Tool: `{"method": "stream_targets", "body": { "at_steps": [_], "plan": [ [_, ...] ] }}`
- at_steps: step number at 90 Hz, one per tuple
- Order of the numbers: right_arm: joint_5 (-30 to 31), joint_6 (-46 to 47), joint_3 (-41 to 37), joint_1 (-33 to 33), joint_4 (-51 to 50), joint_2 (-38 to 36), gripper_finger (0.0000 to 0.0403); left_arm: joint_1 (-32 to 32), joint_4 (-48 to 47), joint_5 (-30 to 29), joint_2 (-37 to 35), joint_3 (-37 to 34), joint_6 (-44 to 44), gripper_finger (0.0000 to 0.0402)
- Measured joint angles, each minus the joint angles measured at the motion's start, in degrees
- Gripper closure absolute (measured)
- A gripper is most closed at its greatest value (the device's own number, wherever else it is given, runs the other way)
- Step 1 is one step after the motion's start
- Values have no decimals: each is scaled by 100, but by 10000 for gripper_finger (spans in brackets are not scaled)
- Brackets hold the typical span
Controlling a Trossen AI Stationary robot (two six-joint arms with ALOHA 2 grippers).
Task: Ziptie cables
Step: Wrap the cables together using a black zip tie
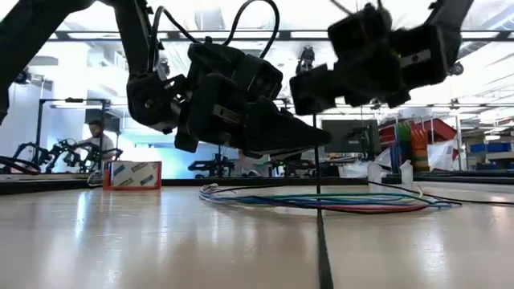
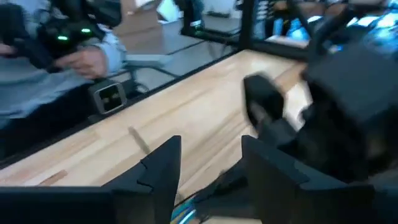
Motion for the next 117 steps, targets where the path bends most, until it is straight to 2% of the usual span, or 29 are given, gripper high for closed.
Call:
{"method": "stream_targets", "body": {
  "at_steps": [17,35,67,83,100,110,117],
  "plan": [
    [-304,94,241,-15,33,474,254,-18,-500,-5,0,-13,110,402],
    [-309,88,244,-17,-21,485,266,-24,-625,1,0,-13,261,402],
    [-282,-585,233,-202,-1710,-561,262,-24,-469,-66,-92,198,416,402],
    [123,-948,233,-203,-2789,-1112,259,-38,-581,34,-94,409,518,402],
    [160,-1051,197,-199,-3959,-1452,268,-148,-594,38,-94,503,568,402],
    [164,-997,21,-149,-3910,-1540,275,-232,-619,37,-94,540,583,402],
    [165,-814,-126,-91,-3422,-1544,280,-278,-619,28,-94,559,583,402]
  ]
}}
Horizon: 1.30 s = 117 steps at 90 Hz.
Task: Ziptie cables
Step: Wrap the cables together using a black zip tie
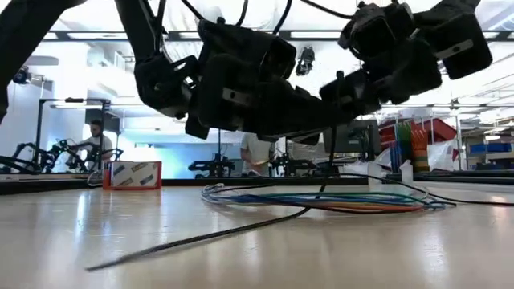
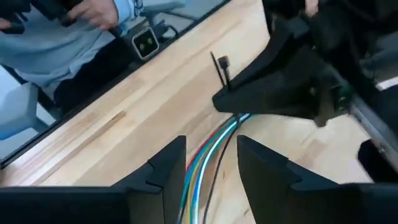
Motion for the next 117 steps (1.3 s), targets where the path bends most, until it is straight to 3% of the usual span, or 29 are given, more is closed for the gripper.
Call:
{"method": "stream_targets", "body": {
  "at_steps": [13,21,30,52,70,90,117],
  "plan": [
    [161,839,-747,348,1996,103,293,-69,-4,-18,0,0,-9,402],
    [868,1087,-1200,654,3396,182,300,-101,-4,-28,0,0,-15,402],
    [1730,1052,-1425,951,4221,284,306,-140,-4,-41,0,0,-64,402],
    [1802,1080,-1135,1240,4340,755,305,-314,-9,-40,0,32,-153,402],
    [1800,1034,-747,1512,4332,1286,275,-393,-271,-34,0,105,-157,402],
    [1972,972,-594,1630,4338,1366,246,-426,-373,-25,0,107,-155,402],
    [2343,853,-594,1770,4410,1366,275,-423,-424,-17,0,107,-69,402]
  ]
}}
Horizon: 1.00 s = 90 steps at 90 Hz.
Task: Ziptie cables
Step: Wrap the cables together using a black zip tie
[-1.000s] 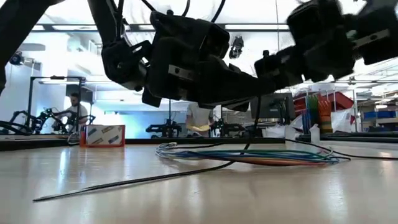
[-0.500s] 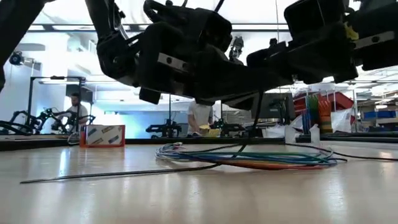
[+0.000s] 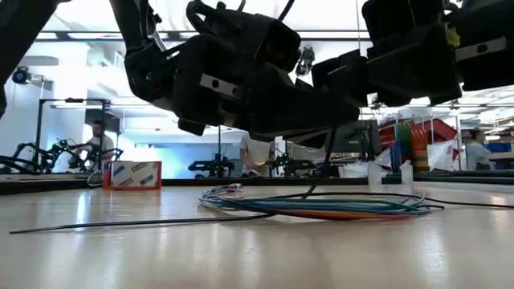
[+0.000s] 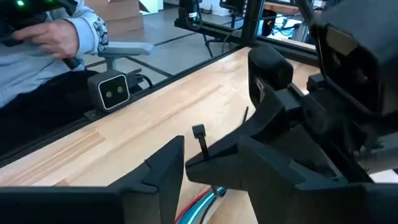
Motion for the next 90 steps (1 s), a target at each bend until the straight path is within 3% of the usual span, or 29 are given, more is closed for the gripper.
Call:
{"method": "stream_targets", "body": {
  "at_steps": [44,90],
  "plan": [
    [241,334,-96,110,326,0,271,2,2,27,0,0,143,402],
    [413,890,-418,146,2791,951,282,2,-1,47,0,-2,178,402]
  ]
}}
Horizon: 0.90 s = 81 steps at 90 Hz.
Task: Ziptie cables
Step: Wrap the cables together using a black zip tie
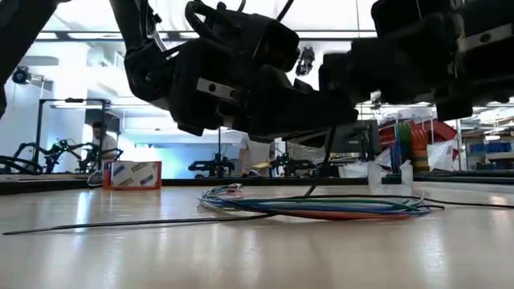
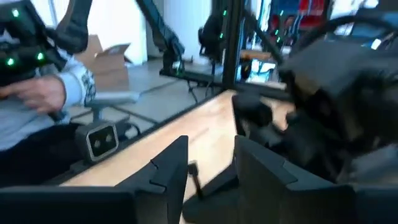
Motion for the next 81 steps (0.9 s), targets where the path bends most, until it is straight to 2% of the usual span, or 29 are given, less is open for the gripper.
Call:
{"method": "stream_targets", "body": {
  "at_steps": [25,49,81],
  "plan": [
    [-55,-77,-24,26,-166,26,283,1,6,65,0,0,-62,402],
    [-48,-691,-45,23,-346,37,295,22,113,22,0,0,-382,402],
    [39,-993,-168,-39,-127,12,282,37,408,-203,0,7,-866,402]
  ]
}}
